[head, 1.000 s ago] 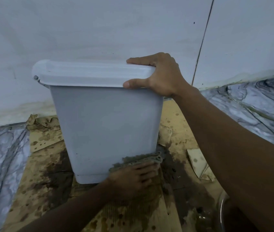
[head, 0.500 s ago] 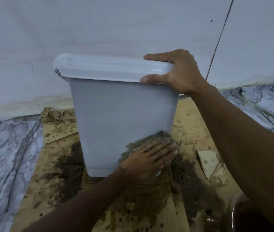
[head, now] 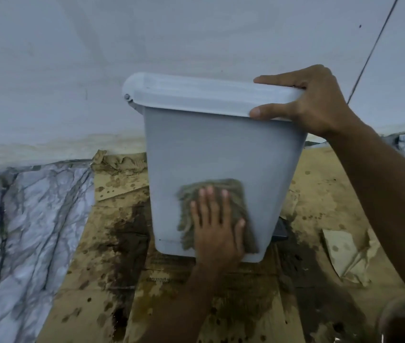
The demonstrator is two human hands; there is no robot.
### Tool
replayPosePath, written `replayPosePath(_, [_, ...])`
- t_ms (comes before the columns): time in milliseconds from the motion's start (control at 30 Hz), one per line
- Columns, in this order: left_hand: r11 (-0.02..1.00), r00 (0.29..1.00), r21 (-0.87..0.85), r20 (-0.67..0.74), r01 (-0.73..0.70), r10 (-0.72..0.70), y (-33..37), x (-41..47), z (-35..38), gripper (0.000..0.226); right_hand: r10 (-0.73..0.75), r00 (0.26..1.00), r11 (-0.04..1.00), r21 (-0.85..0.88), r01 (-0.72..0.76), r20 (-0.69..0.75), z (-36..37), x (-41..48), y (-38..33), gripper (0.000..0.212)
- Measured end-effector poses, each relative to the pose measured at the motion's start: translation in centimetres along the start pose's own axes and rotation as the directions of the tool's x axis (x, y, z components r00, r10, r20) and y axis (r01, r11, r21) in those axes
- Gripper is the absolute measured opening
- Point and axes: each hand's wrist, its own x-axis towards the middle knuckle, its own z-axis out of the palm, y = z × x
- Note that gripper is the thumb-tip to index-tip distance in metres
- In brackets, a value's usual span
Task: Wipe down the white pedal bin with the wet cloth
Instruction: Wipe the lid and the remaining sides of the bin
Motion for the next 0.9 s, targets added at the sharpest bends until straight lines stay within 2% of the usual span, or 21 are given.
replayPosePath(67, [0.937, 0.935, 0.051, 0.106, -0.344, 0.338, 0.6, -1.0, 0.9, 0.068, -0.021, 1.0, 1.0, 0.008, 0.021, -0.003, 0.0, -0.1, 0.1, 0.076])
replayPosePath(133, [0.89, 0.89, 0.042, 0.076, -0.454, 0.45, 0.2, 1.2, 0.3, 0.06, -0.043, 0.999, 0.999, 0.02, 0.043, -0.009, -0.2, -0.2, 0.3, 0.076])
replayPosePath(167, [0.9, 0.901, 0.042, 0.024, -0.433, 0.433, -0.2, 2.9, -0.3, 0.059, -0.051, 0.999, 0.998, 0.022, 0.052, -0.012, -0.3, -0.3, 0.4, 0.076])
replayPosePath(233, [0.969, 0.964, 0.051, -0.106, -0.24, 0.244, -1.8, 5.8, -1.5, 0.061, -0.063, 0.998, 0.998, 0.018, 0.063, -0.01, -0.3, -0.3, 0.4, 0.076])
replayPosePath(300, [0.997, 0.967, 0.023, -0.245, 0.072, -0.064, -3.2, 6.6, -2.0, 0.066, -0.069, 0.998, 0.998, 0.009, 0.069, -0.004, -0.2, -0.3, 0.2, 0.075])
replayPosePath(333, [0.973, 0.93, -0.034, -0.289, 0.229, -0.229, -3.4, 6.0, -1.8, 0.068, -0.071, 0.997, 0.997, 0.005, 0.071, -0.003, -0.1, -0.3, 0.1, 0.074])
replayPosePath(400, [0.842, 0.798, -0.2, -0.272, 0.5, -0.538, -2.2, 3.6, -1.2, 0.07, -0.063, 0.998, 0.998, 0.005, 0.063, -0.007, 0.0, -0.3, 0.0, 0.074])
replayPosePath(433, [0.76, 0.728, -0.26, -0.225, 0.596, -0.648, -1.0, 2.4, -0.8, 0.071, -0.055, 0.998, 0.998, 0.011, 0.055, -0.007, 0.0, -0.4, 0.1, 0.073])
replayPosePath(467, [0.711, 0.697, -0.274, -0.164, 0.648, -0.698, 0.2, 1.1, -0.3, 0.073, -0.047, 0.999, 0.999, 0.021, 0.047, -0.008, 0.0, -0.4, 0.2, 0.073])
replayPosePath(500, [0.727, 0.726, -0.24, -0.108, 0.644, -0.679, 1.4, -0.3, 0.2, 0.075, -0.041, 0.999, 0.999, 0.032, 0.041, -0.011, -0.1, -0.4, 0.3, 0.072])
replayPosePath(533, [0.803, 0.806, -0.16, -0.059, 0.574, -0.589, 2.4, -1.7, 0.6, 0.076, -0.036, 0.999, 0.998, 0.044, 0.037, -0.015, -0.1, -0.4, 0.5, 0.072])
replayPosePath(567, [0.899, 0.901, -0.065, -0.005, 0.433, -0.434, 2.8, -2.7, 1.1, 0.076, -0.032, 0.999, 0.998, 0.054, 0.033, -0.018, -0.2, -0.5, 0.6, 0.073])
replayPosePath(600, [0.966, 0.965, 0.001, 0.043, 0.259, -0.259, 2.7, -3.0, 1.4, 0.074, -0.031, 0.999, 0.998, 0.059, 0.032, -0.02, -0.3, -0.5, 0.7, 0.074])
replayPosePath(667, [0.998, 0.997, 0.048, 0.07, -0.04, 0.036, 1.2, -1.7, 1.1, 0.072, -0.037, 0.999, 0.998, 0.059, 0.037, -0.017, -0.5, -0.5, 0.8, 0.077])
replayPosePath(700, [0.992, 0.992, 0.065, 0.065, -0.111, 0.107, 0.3, -0.4, 0.6, 0.071, -0.034, 0.999, 0.998, 0.061, 0.035, -0.016, -0.5, -0.5, 0.7, 0.078])
replayPosePath(733, [0.992, 0.994, 0.072, 0.045, -0.1, 0.097, -0.8, 0.9, 0.2, 0.069, -0.029, 0.999, 0.998, 0.061, 0.03, -0.014, -0.5, -0.5, 0.5, 0.079])
replayPosePath(767, [0.998, 1.0, 0.062, 0.0, -0.006, 0.006, -1.6, 1.8, -0.1, 0.068, -0.027, 1.0, 0.998, 0.059, 0.027, -0.009, -0.4, -0.4, 0.4, 0.079])
replayPosePath(800, [0.987, 0.986, 0.03, -0.061, 0.16, -0.158, -2.2, 2.1, -0.2, 0.068, -0.027, 1.0, 0.998, 0.053, 0.027, -0.006, -0.3, -0.4, 0.2, 0.077])
replayPosePath(833, [0.935, 0.927, -0.034, -0.117, 0.354, -0.356, -2.5, 2.0, -0.1, 0.069, -0.028, 1.0, 0.999, 0.045, 0.028, -0.005, -0.2, -0.4, 0.1, 0.075])
replayPosePath(900, [0.721, 0.709, -0.237, -0.149, 0.651, -0.689, -1.6, 0.7, 0.3, 0.073, -0.021, 1.0, 0.999, 0.036, 0.021, -0.005, 0.0, -0.3, -0.1, 0.073])
